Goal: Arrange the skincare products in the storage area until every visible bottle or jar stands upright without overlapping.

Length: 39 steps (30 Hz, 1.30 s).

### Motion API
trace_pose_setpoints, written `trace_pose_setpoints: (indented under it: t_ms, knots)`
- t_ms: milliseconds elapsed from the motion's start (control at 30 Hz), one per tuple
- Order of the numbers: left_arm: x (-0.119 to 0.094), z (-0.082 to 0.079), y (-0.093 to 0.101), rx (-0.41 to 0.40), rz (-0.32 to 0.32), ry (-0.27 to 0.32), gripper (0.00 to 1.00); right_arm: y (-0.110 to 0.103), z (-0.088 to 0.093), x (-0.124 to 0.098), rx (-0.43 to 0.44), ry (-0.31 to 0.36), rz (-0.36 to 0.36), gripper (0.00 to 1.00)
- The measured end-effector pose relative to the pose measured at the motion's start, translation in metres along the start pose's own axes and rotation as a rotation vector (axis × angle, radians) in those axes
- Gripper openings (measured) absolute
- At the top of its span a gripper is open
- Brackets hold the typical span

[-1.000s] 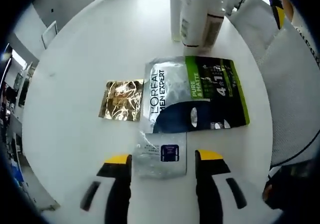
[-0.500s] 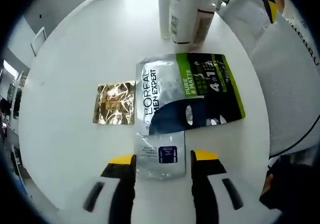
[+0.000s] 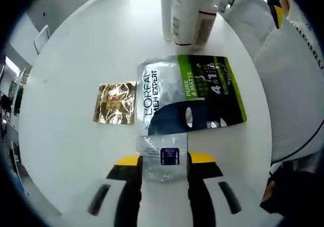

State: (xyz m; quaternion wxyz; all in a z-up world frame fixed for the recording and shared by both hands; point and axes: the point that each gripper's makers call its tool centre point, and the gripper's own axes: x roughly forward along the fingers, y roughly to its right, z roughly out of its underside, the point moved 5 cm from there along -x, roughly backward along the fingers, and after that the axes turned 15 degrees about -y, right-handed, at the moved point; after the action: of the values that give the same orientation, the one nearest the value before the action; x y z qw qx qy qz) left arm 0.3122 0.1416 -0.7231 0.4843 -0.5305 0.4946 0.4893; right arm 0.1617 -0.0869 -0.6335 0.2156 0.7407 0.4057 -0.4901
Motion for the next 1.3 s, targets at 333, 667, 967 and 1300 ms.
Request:
trace_pose_setpoints:
  t_ms: [333,667,967,1300]
  knots:
    - [-0.002,-0.002,-0.002,0.026,-0.064,-0.003,0.40,-0.003,0.002,0.001,0.003,-0.002,-0.008,0.87]
    - [-0.003,-0.005,-0.005,0.013,-0.062,0.015,0.41,-0.008,0.003,0.005,-0.003,-0.010,-0.027,0.86]
    - [-0.001,-0.004,-0.009,0.000,-0.016,0.010,0.40,-0.008,0.004,0.006,0.000,-0.017,-0.035,0.85]
    - [0.000,-0.003,-0.010,-0.031,0.008,0.006,0.39,-0.009,0.003,0.009,-0.003,-0.019,-0.045,0.84]
